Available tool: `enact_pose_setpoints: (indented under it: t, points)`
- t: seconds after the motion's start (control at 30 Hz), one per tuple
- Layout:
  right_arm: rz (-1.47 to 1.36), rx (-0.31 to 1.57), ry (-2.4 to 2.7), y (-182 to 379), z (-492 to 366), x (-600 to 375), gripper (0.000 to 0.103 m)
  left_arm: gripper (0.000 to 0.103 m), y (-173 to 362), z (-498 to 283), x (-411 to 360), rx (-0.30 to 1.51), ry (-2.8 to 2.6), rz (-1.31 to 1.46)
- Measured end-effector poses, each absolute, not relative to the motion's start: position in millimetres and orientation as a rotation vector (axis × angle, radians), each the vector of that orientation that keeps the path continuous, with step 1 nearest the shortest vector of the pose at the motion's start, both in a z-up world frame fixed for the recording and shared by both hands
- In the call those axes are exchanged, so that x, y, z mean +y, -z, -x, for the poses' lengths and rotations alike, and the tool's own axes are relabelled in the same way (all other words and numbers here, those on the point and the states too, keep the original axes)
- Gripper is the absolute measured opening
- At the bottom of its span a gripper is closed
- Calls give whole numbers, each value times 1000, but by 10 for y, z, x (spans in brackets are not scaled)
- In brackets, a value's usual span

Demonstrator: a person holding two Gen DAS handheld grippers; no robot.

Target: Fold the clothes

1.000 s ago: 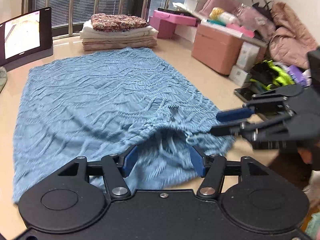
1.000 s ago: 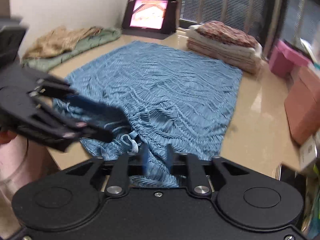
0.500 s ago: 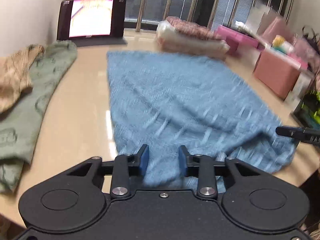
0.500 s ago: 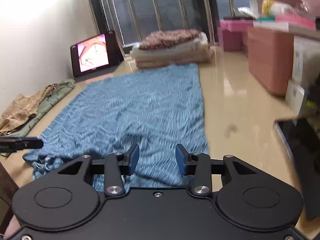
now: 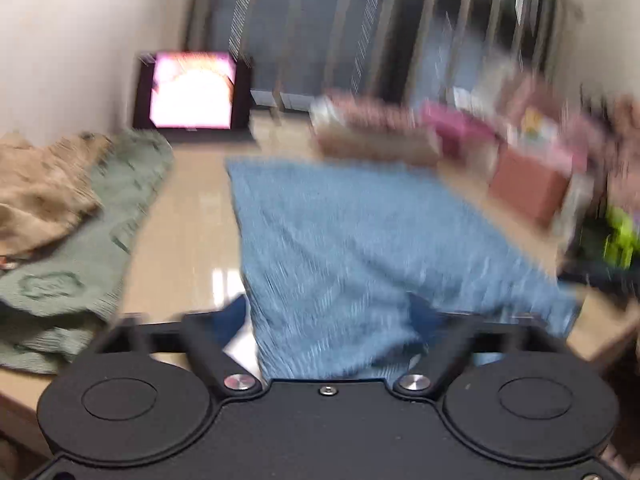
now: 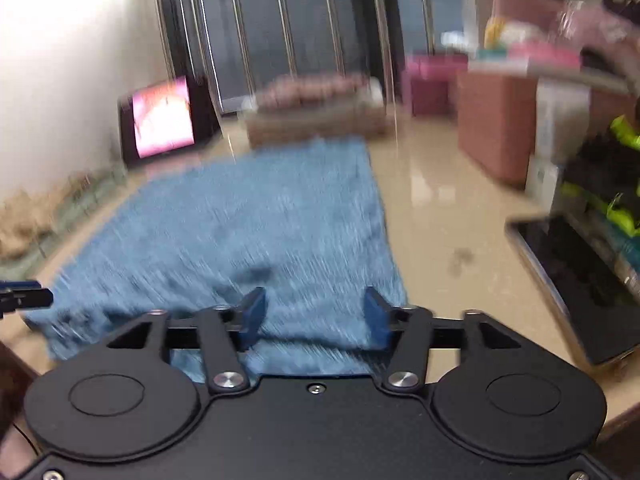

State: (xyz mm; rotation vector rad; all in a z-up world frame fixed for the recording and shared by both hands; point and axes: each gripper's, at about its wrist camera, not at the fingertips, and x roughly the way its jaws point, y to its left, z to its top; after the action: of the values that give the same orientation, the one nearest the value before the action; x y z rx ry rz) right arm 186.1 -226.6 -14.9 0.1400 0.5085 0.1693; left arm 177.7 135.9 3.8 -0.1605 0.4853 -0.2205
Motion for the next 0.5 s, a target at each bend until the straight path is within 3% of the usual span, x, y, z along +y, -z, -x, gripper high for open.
enact_pose_setpoints:
  t: [0.03, 0.07, 0.5]
  points:
    - [-157, 493, -190, 72, -1799, -2236, 94, 103, -102, -1699, 1432, 450, 218, 199]
    - [-175, 491, -224, 6, -1733, -2199, 103, 103, -134, -1637, 1498, 443, 218, 226]
    - [61, 544, -479, -18, -1305, -864, 102, 103, -12, -895, 2184, 473, 84, 372]
